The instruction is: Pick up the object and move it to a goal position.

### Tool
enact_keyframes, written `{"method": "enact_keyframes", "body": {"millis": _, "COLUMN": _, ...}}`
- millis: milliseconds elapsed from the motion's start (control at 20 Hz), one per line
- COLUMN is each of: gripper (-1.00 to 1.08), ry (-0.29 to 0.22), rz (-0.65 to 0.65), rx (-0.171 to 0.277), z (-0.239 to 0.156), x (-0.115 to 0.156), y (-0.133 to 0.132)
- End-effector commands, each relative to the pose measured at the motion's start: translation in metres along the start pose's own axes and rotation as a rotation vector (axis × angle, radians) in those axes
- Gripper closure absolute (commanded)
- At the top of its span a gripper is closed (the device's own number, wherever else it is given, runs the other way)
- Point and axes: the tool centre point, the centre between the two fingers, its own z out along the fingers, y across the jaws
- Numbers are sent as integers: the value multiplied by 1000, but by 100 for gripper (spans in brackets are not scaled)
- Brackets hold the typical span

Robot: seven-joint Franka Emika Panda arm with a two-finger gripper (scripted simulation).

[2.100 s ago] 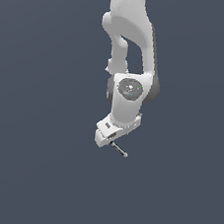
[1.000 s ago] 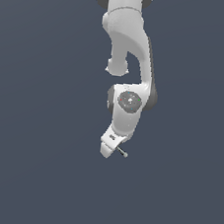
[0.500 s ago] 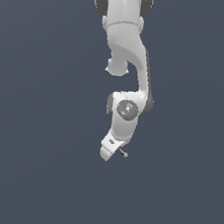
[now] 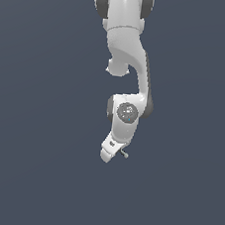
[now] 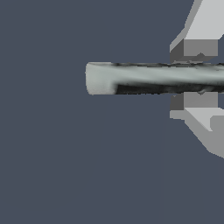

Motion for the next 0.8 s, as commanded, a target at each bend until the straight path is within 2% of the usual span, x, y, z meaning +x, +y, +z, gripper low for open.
{"method": "enact_keyframes", "body": {"millis": 0, "gripper": 108, "ry": 0, "rz": 0, "rx": 0, "z": 0, "x": 0, "y": 0}}
{"method": "enact_keyframes", "body": {"millis": 400, "gripper": 108, "ry": 0, "rz": 0, "rx": 0, "z": -2, "x": -1, "y": 0}}
{"method": "enact_keyframes", "body": {"millis": 750, "gripper": 108, "ry": 0, "rz": 0, "rx": 0, "z": -19, "x": -15, "y": -1}}
